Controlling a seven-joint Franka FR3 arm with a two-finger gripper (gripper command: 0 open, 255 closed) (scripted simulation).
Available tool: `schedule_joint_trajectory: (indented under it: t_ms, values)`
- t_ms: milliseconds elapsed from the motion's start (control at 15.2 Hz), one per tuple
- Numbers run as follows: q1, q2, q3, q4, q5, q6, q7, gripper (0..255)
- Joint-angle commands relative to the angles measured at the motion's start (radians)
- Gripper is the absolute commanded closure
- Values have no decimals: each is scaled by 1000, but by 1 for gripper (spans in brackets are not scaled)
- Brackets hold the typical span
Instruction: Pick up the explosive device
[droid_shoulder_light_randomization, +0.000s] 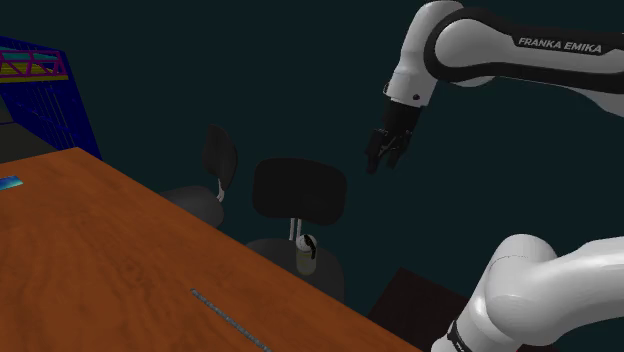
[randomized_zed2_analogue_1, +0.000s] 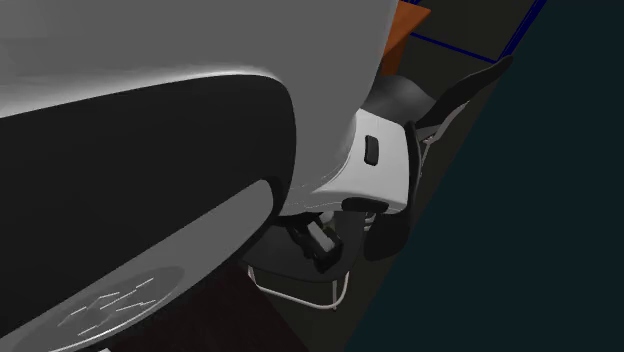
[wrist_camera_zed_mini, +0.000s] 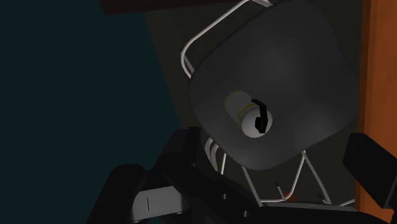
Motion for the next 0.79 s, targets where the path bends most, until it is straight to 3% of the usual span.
schedule_joint_trajectory:
  t_ms: [0,726]
  values:
    - [0,0,0,0,0,0,0,0]
    - [14,168,100,-214,58,403,104,0]
